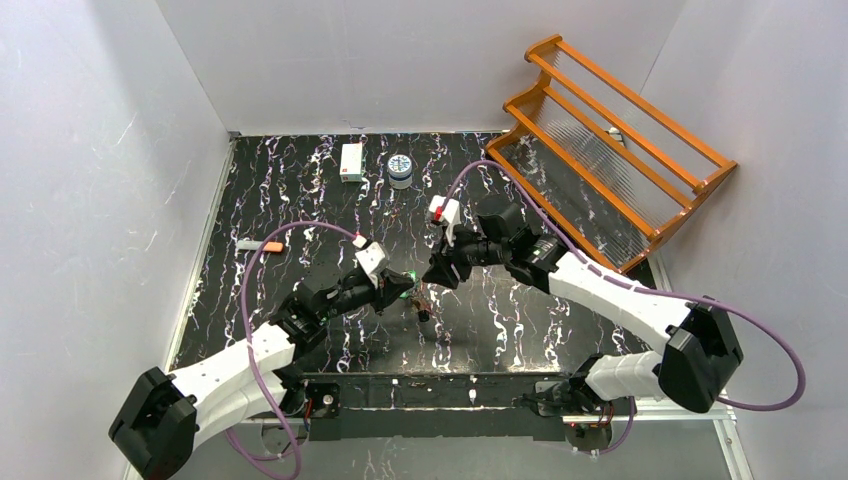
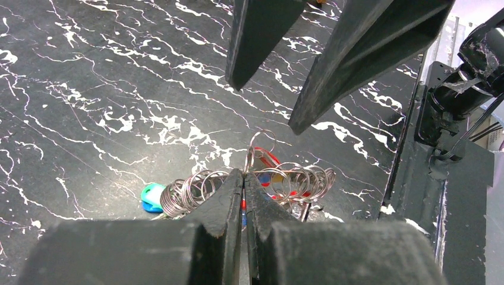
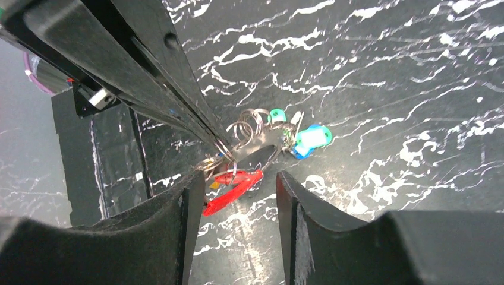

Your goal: Put the keys on the keyring

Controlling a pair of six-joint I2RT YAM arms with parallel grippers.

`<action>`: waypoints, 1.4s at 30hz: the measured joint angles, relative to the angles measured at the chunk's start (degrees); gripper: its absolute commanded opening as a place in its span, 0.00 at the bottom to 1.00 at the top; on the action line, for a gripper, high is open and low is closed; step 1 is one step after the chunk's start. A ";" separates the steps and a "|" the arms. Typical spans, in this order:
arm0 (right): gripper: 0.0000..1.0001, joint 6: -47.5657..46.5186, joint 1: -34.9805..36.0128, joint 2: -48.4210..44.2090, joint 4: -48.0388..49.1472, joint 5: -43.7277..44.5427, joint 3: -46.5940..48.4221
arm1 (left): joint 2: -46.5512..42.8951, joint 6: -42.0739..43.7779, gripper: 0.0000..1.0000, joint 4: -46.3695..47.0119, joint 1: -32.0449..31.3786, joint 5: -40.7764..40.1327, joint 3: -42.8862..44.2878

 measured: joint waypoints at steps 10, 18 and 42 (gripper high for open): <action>0.54 -3.91 0.00 -6.62 9.46 -1.55 -7.28 | -1.42 1.95 0.00 1.95 0.00 1.55 -1.36; 0.53 -9.53 0.00 -11.82 21.92 -6.75 -17.73 | -3.89 5.90 0.00 4.61 0.00 5.27 -4.04; 0.32 -14.43 0.00 -3.80 28.02 -18.10 -17.05 | -4.61 7.72 0.00 7.52 -0.22 8.96 -4.68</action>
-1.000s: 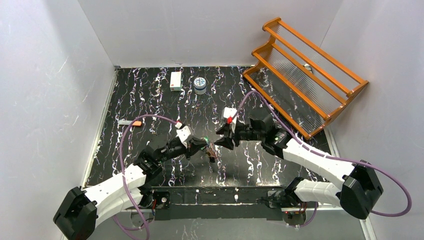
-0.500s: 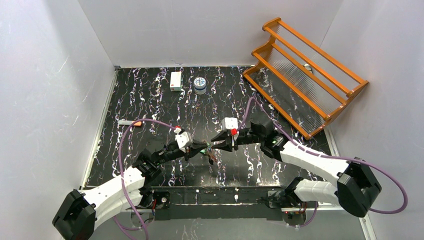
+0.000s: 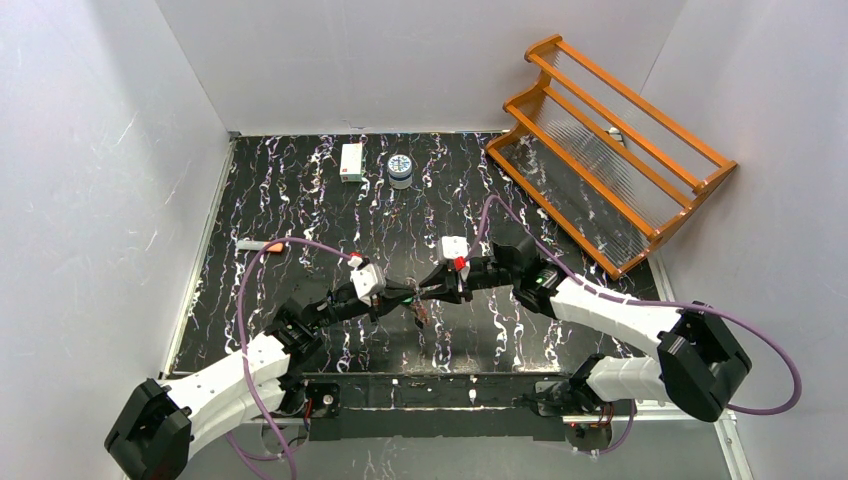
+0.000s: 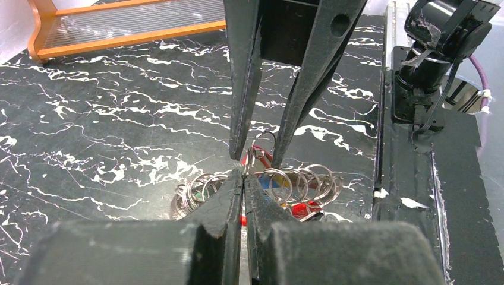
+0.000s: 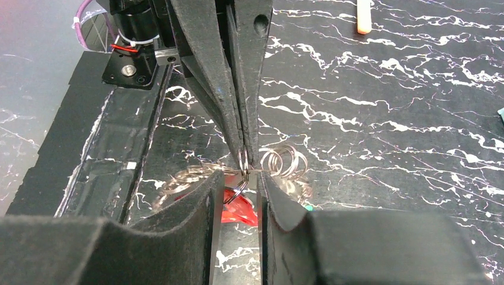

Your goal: Put the keys on the keyring

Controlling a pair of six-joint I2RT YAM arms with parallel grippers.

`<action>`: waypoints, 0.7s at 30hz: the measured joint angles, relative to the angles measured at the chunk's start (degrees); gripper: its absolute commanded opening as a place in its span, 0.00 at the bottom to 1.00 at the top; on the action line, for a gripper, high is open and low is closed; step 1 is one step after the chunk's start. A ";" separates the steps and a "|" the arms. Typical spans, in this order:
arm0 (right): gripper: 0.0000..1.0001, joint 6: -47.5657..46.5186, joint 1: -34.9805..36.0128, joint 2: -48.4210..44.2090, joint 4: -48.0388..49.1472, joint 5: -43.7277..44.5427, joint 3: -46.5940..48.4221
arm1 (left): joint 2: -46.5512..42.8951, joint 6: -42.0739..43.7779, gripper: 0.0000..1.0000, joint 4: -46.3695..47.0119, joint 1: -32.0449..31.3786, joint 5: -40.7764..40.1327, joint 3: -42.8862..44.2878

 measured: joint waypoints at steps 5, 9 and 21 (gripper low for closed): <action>0.10 -0.31 0.00 0.63 0.44 0.00 0.00 | 0.00 -0.02 0.00 0.44 0.00 0.37 0.00; 0.01 -0.11 0.00 0.76 0.81 -0.04 0.00 | 0.00 0.00 0.00 0.50 0.00 0.55 0.00; 0.01 -0.68 0.02 0.76 -4.90 1.77 3.13 | -0.94 1.03 0.17 0.00 0.00 0.39 0.07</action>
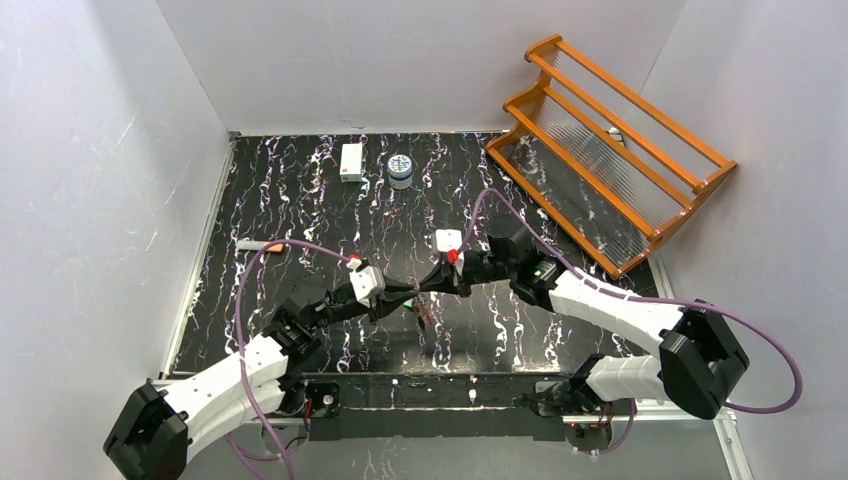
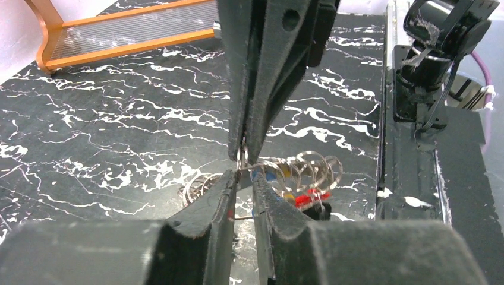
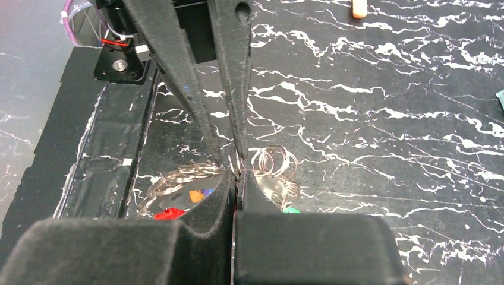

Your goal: Put the keys on the keyring

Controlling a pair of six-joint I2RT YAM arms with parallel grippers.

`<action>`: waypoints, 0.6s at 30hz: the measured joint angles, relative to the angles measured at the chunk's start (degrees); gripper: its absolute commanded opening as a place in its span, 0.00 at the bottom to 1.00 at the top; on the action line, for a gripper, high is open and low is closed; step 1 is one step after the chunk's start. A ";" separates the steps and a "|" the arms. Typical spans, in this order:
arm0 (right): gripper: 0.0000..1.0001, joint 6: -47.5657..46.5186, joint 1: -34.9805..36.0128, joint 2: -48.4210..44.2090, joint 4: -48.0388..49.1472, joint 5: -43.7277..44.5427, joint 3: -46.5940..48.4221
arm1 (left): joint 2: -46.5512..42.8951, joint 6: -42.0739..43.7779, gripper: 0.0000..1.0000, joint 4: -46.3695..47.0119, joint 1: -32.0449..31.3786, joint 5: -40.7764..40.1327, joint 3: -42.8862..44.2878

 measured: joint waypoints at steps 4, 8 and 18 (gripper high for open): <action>0.01 -1.81 0.04 1.38 -8.22 1.79 5.33 | -1.14 3.08 0.24 -4.85 0.00 -0.70 1.88; 0.01 -3.91 0.94 3.37 -16.31 4.98 10.88 | -1.22 7.96 0.28 -12.44 -0.02 -1.57 6.25; 0.01 -8.09 8.22 8.28 -30.29 16.52 18.05 | -2.03 15.37 0.44 -25.44 -0.04 -4.70 11.41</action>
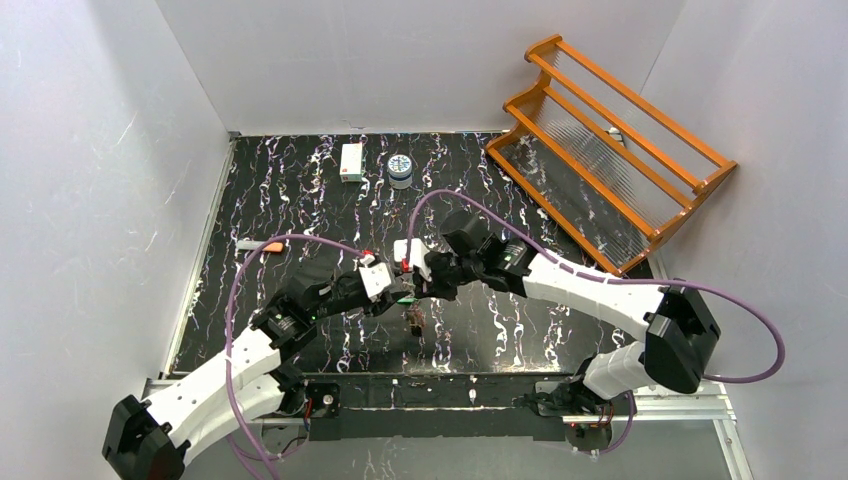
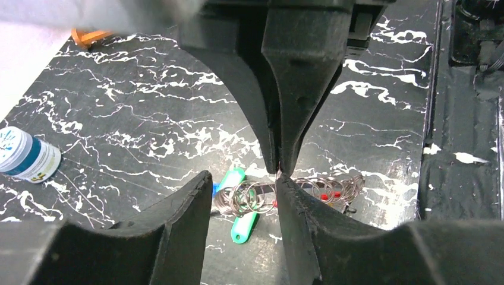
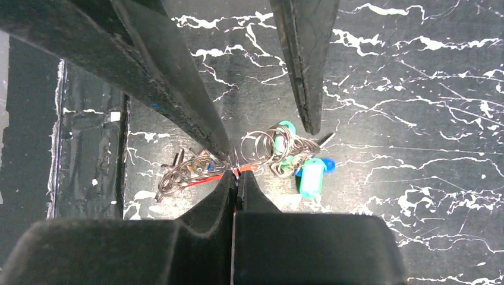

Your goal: Put the keys on the keyring

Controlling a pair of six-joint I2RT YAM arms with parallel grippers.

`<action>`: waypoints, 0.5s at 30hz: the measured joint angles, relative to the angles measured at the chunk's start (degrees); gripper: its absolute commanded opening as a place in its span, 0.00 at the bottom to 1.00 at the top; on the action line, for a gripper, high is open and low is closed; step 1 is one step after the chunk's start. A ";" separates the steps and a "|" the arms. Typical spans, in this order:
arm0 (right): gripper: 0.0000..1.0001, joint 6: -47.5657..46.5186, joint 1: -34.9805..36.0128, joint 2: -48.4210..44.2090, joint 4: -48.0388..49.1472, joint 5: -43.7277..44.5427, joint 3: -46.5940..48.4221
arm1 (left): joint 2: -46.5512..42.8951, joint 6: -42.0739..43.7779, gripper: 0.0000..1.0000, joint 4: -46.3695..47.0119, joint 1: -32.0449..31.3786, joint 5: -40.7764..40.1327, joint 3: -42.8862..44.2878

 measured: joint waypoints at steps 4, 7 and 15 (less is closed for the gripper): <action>0.01 -0.02 0.90 1.11 -1.99 1.97 0.79 | -0.96 0.79 0.42 -2.12 0.00 -0.35 0.00; 0.01 0.04 1.05 1.11 -2.36 2.16 0.96 | -1.18 0.83 0.36 -2.86 0.00 -0.28 -0.02; 0.01 0.28 1.31 1.14 -2.36 2.12 1.49 | -0.66 -0.33 0.34 -1.25 0.02 1.14 -1.09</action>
